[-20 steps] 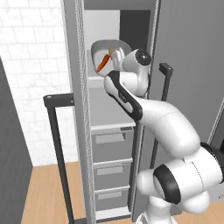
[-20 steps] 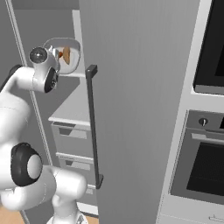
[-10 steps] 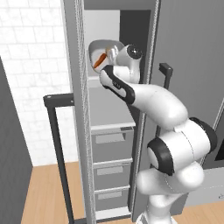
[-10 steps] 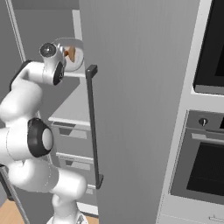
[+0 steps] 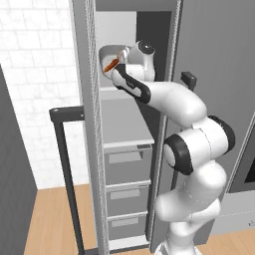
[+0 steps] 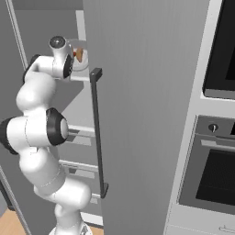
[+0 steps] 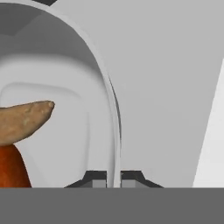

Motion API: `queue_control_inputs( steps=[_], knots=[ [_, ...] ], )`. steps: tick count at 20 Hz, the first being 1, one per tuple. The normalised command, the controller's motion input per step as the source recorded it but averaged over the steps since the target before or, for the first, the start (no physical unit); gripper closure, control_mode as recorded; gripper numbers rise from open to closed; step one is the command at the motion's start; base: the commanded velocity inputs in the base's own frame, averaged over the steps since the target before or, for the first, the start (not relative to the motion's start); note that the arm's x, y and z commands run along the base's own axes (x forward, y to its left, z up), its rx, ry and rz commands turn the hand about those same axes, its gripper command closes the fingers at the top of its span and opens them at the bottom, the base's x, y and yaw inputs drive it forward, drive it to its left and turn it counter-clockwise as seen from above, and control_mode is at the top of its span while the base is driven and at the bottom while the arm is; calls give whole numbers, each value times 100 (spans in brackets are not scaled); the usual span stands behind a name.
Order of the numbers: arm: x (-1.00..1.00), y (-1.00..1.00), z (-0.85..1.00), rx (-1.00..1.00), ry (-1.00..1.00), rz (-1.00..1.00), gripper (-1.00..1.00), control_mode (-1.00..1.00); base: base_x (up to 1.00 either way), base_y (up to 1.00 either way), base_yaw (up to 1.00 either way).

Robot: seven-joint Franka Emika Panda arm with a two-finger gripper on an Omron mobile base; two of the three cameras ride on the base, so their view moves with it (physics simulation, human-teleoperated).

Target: Take the meat container that has the fish and place it on the second highest rack of the freezer. Then take the vegetable container that has the sweet potato and carrot and place it on the highest rack of the freezer.

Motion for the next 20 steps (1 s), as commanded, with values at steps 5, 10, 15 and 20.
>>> queue_control_inputs(
  steps=[5, 10, 15, 20],
  knots=[
    [55, 12, 0, 0, 0, -3, 100, -100, 0, 0, 0],
    [36, 14, 0, 0, 0, -4, -100, -100, 0, 0, 0],
    [-40, 0, -11, 0, -10, -1, -100, -100, 0, 0, 0],
    [-95, -32, -10, 4, -18, 3, -100, -100, 0, 0, 0]
  ],
)
